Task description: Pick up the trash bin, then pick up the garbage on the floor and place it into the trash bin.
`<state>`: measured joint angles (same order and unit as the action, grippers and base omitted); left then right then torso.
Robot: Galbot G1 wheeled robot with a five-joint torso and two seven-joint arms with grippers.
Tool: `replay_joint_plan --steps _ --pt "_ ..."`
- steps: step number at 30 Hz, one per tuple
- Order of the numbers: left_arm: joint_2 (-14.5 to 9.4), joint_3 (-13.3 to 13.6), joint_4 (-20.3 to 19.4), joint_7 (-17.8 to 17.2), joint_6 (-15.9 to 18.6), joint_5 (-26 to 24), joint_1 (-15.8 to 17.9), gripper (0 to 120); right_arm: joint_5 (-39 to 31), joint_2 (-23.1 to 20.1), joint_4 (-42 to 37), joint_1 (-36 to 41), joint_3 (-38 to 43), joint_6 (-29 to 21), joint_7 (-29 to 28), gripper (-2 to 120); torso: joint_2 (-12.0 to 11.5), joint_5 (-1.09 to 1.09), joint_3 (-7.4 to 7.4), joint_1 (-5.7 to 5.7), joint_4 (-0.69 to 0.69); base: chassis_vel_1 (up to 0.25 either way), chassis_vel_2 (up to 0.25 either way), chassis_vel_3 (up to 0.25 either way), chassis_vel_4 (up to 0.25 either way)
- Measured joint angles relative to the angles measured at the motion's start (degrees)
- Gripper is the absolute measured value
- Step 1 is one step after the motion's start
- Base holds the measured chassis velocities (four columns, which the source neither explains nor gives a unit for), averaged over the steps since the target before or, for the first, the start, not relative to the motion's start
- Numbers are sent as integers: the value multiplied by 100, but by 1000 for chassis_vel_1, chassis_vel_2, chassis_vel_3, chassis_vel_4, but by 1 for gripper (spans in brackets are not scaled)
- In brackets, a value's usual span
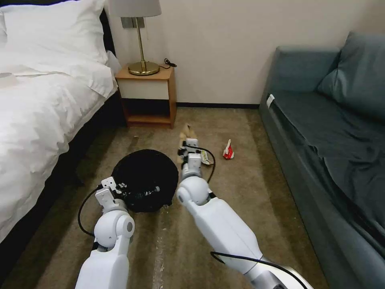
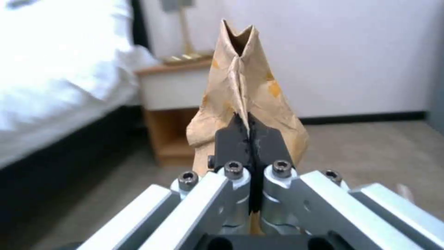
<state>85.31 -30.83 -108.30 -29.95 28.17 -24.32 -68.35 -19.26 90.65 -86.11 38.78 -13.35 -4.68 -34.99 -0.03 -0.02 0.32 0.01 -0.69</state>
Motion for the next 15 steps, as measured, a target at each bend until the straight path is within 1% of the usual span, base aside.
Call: replay_joint_plan --steps 1,2,5,6,13,14,15 --pt "0 0 0 0 0 0 0 2 0 0 0 0 0 0 0 0 0 0 0 0 0 0 0 0 0" --pt "9 3 2 0 1 0 -3 2 23 27 -173 34 -184 0 -1 0 0 1 -1 0 0 0 0 0 0" --pt "33 15 2 0 1 0 -6 2 113 72 -211 69 -341 24 3 0 0 0 0 0 1 0 0 0 0" --pt "62 47 -16 -7 5 3 -7 2 261 127 -162 110 -463 85 27 0 0 1 -1 0 1 0 0 0 0" --pt "119 67 -75 -38 17 20 -3 2 438 145 25 290 -676 112 41 0 0 1 0 0 0 0 0 0 0" --pt "132 70 -93 -42 23 22 -3 2 510 146 87 369 -713 112 68 4 0 1 -1 0 0 0 0 0 0" --pt "137 73 -96 -43 24 24 -3 2 513 146 92 382 -718 112 72 5 0 1 -1 0 0 0 0 0 0"
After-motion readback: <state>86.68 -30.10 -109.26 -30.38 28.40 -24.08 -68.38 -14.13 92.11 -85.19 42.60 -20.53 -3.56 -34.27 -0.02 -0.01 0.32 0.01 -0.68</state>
